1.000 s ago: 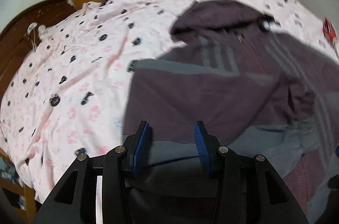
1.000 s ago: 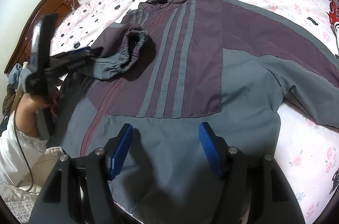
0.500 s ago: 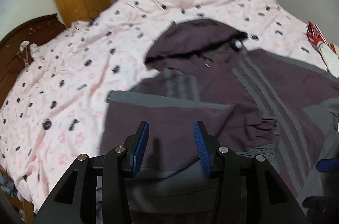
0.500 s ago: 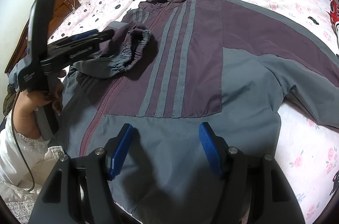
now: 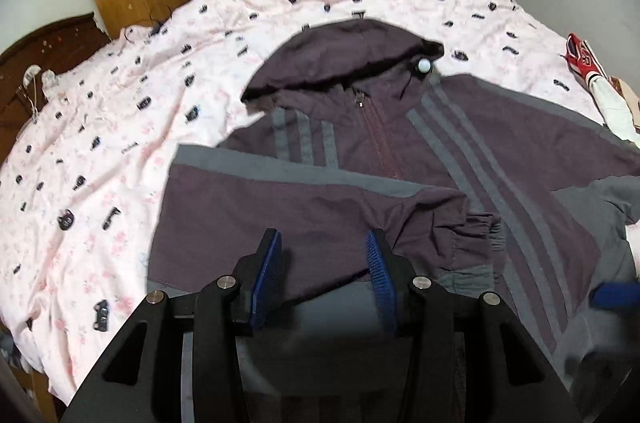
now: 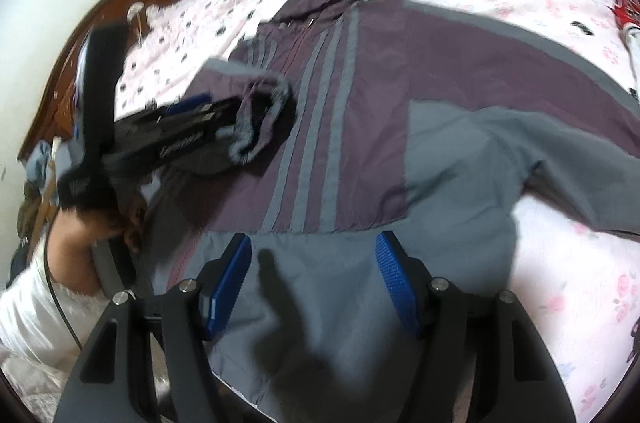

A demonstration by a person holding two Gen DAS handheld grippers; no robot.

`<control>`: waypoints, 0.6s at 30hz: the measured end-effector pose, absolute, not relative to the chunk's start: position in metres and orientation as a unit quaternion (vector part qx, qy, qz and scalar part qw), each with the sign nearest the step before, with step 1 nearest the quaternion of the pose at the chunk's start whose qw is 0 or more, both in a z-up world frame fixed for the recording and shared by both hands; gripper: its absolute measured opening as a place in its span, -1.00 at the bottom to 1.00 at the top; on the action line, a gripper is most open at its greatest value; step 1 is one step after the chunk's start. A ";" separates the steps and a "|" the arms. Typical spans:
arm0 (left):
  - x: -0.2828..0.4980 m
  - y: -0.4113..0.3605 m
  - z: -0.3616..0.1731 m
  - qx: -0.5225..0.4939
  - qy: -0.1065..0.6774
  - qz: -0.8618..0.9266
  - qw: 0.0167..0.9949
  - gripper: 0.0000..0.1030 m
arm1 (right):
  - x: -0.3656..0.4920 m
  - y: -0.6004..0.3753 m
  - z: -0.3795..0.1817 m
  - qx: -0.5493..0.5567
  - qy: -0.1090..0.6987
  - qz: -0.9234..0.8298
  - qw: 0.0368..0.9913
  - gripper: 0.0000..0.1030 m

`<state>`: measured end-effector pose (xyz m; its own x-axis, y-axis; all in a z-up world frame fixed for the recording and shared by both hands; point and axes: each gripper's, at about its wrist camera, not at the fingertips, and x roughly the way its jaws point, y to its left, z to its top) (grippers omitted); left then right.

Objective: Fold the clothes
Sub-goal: 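Move the right gripper to the other grey sleeve cuff and grasp it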

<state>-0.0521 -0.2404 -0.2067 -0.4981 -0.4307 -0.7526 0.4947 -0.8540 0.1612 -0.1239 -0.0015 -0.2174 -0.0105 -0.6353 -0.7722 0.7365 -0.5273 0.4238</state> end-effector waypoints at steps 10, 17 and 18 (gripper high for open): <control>-0.054 -0.222 -0.219 0.449 0.034 -0.861 0.239 -0.23 | -0.177 0.085 -0.193 0.491 -0.102 -0.797 0.336 0.29; -0.055 -0.225 -0.228 0.454 0.054 -0.857 0.237 -0.22 | -0.207 0.150 -0.204 0.504 -0.174 -0.815 0.226 0.29; -0.054 -0.225 -0.229 0.454 0.055 -0.857 0.236 -0.21 | -0.209 0.156 -0.204 0.505 -0.175 -0.817 0.216 0.29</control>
<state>-0.0543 -0.2249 -0.2286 -0.4755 -0.3553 -0.8048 0.4551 -0.8822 0.1207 -0.2089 0.1557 -0.2043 -0.3962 -0.5293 -0.7503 0.1752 -0.8457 0.5041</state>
